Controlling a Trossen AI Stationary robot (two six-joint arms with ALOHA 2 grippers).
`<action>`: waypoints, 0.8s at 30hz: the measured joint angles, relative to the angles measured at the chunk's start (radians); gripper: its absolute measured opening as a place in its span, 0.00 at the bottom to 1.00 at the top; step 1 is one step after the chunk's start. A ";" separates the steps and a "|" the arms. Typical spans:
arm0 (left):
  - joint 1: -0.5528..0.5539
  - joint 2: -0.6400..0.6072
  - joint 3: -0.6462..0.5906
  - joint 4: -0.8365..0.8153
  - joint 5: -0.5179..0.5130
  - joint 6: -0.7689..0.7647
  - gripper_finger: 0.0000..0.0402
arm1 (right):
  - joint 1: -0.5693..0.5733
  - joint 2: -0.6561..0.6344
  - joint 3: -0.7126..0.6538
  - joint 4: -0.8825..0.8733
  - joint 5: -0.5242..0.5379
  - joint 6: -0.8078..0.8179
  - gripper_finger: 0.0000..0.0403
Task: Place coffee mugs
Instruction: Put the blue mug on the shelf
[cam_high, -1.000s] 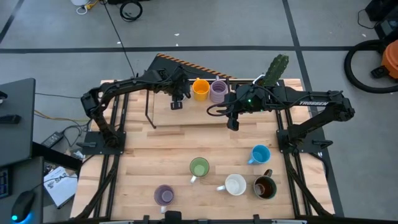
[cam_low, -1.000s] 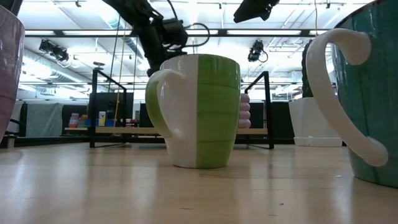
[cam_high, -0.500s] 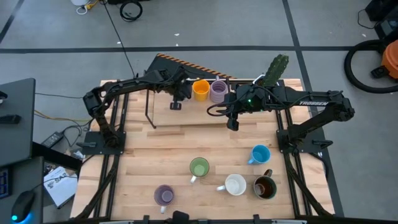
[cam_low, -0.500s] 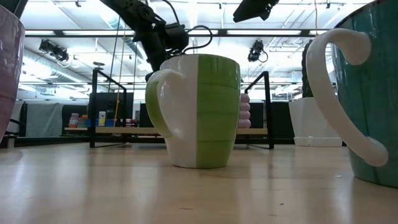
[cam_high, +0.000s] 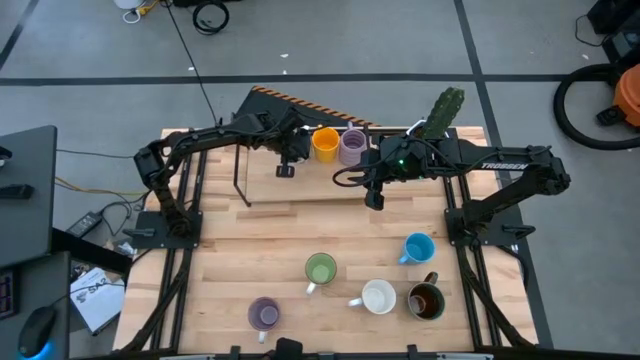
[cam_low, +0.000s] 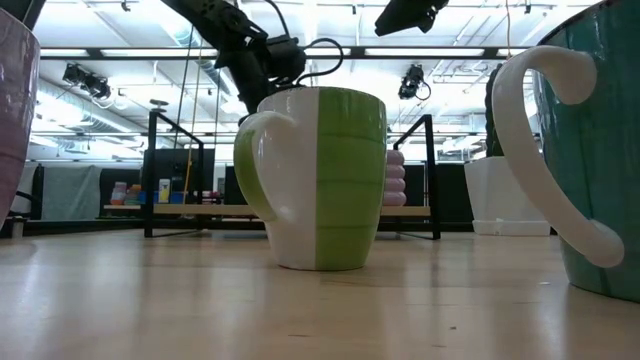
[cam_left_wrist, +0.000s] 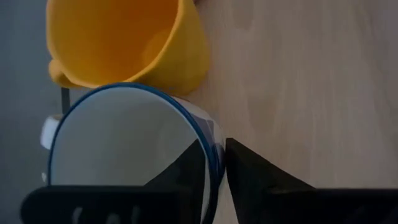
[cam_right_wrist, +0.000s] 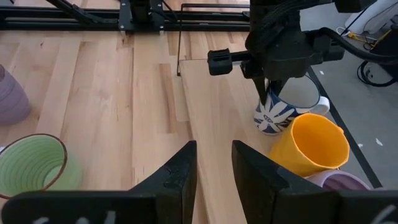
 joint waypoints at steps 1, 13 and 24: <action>0.000 0.000 0.000 0.000 -0.005 0.000 0.18 | 0.000 0.000 0.000 0.000 0.000 0.000 0.26; 0.001 0.000 0.000 0.018 -0.012 0.003 0.34 | 0.000 0.000 0.000 0.000 0.000 0.000 0.26; 0.001 0.000 0.000 0.023 -0.012 0.005 0.39 | 0.000 0.000 0.000 0.000 0.000 0.001 0.26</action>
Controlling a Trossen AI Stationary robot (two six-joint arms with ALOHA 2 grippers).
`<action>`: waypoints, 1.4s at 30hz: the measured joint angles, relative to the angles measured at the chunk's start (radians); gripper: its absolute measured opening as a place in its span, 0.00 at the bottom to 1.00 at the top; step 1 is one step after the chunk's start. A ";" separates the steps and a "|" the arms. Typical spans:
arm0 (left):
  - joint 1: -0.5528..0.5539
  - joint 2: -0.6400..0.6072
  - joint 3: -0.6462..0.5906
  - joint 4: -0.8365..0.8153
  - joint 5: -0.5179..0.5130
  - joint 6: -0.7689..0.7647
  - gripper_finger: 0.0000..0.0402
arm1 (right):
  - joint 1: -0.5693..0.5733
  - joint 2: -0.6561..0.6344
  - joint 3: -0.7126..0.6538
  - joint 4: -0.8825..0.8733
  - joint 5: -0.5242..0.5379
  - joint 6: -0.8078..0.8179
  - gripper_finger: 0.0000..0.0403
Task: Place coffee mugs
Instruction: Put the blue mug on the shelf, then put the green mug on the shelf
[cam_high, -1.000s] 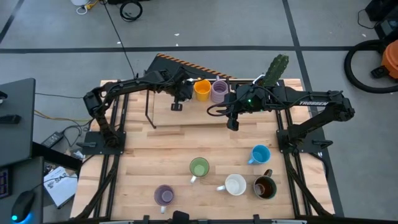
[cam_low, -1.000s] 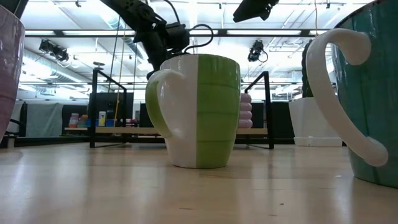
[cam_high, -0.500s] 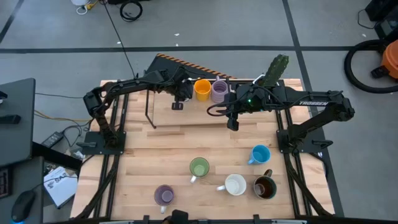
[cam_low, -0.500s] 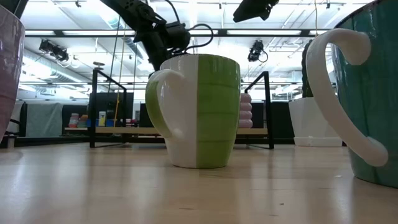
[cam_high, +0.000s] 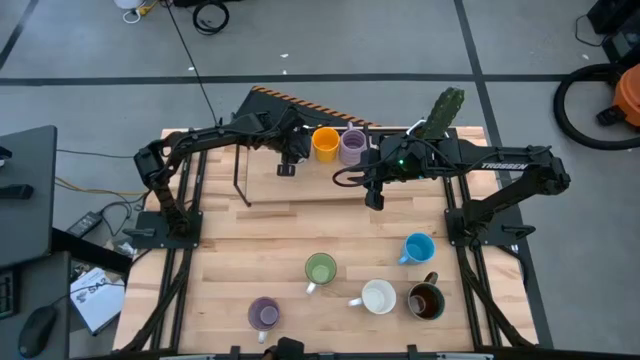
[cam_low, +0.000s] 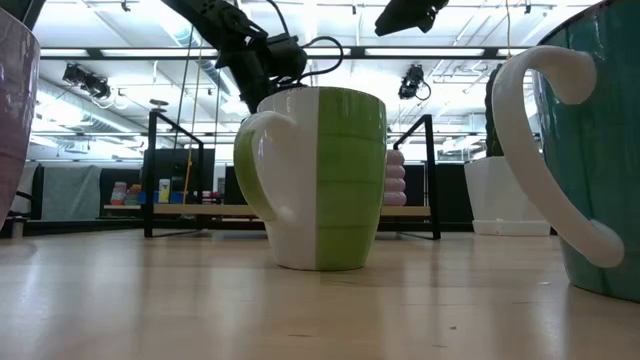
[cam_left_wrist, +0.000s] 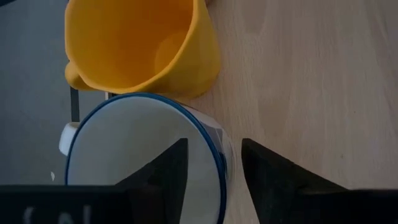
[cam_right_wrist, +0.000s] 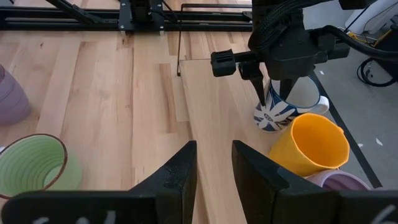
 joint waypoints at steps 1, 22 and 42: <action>0.000 0.000 0.000 -0.001 0.000 -0.002 0.40 | 0.000 0.000 0.000 0.000 0.000 0.000 0.26; -0.058 -0.019 0.143 -0.144 -0.116 0.001 0.58 | 0.000 0.000 0.000 0.000 -0.024 0.011 0.27; -0.468 -0.064 0.240 -0.547 0.106 -0.383 0.53 | 0.157 -0.058 -0.212 0.085 0.097 0.083 0.27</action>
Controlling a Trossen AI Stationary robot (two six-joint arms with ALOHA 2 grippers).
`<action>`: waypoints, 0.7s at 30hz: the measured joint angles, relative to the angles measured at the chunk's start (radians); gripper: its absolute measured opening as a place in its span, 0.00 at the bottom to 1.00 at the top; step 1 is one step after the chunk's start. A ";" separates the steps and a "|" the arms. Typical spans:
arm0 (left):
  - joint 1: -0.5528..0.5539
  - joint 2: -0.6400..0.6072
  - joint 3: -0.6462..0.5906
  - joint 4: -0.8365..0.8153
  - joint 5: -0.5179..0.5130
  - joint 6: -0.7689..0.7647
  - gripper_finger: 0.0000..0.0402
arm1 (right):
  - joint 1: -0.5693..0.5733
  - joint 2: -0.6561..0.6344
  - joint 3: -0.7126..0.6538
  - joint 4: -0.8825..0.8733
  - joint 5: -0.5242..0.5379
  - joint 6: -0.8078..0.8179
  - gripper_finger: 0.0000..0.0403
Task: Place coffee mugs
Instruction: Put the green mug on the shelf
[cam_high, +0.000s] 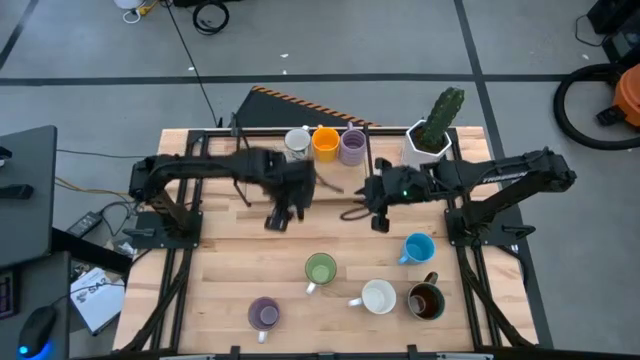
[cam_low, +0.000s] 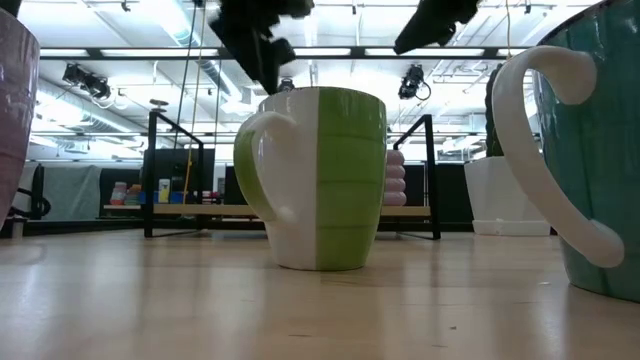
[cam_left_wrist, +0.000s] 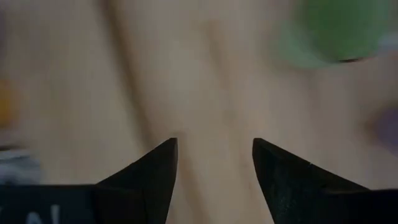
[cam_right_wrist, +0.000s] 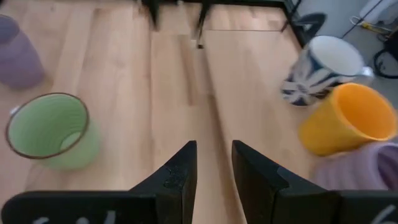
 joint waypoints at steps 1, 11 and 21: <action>-0.031 0.000 0.000 -0.010 0.027 -0.031 0.53 | 0.012 -0.002 -0.020 0.019 0.000 0.002 0.27; -0.355 0.000 -0.001 -0.015 0.054 -0.320 0.52 | 0.072 -0.002 -0.162 0.231 0.015 0.008 0.26; -0.590 0.002 -0.001 0.013 -0.273 -0.742 0.52 | 0.131 -0.002 -0.184 0.255 0.031 0.040 0.26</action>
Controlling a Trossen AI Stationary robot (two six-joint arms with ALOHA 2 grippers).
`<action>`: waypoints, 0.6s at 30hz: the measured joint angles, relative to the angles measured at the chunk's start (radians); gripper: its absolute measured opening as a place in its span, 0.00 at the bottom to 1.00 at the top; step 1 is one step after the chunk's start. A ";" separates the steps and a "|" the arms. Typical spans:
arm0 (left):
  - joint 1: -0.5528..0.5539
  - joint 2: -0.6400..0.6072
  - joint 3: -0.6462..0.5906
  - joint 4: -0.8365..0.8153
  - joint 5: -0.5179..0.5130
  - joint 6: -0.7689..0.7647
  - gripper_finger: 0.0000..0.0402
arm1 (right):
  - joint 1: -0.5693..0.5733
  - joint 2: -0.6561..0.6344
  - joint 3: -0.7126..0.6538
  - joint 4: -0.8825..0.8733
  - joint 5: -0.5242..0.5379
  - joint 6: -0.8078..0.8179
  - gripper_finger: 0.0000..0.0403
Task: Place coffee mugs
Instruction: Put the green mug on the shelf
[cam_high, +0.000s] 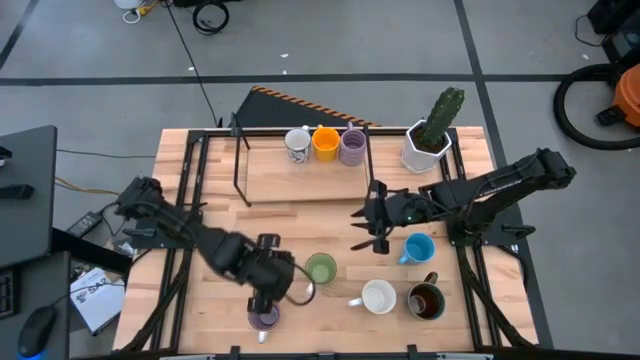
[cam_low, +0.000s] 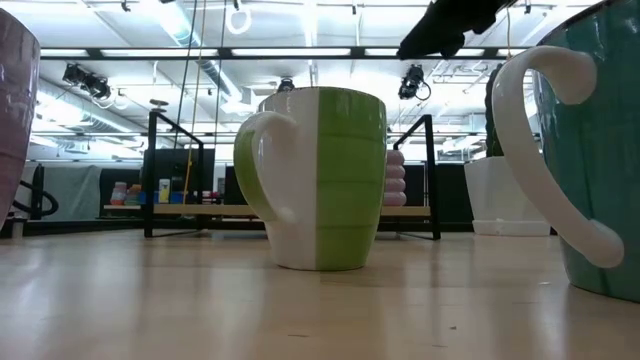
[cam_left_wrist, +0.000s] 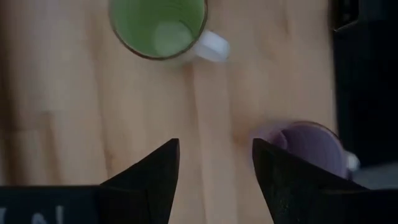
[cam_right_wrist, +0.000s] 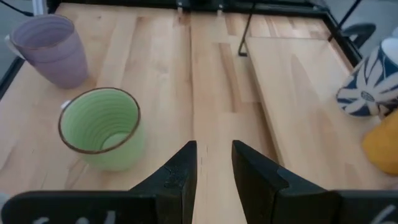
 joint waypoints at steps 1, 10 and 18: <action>-0.014 0.000 0.000 0.004 -0.067 -0.025 0.52 | 0.006 0.000 0.000 0.008 0.008 -0.010 0.26; 0.027 0.054 0.000 0.165 -0.258 -0.234 0.52 | 0.005 0.000 0.000 -0.012 0.014 -0.119 0.26; 0.096 0.175 0.000 0.383 0.076 -0.052 0.52 | -0.053 0.000 0.000 -0.142 0.016 -0.142 0.26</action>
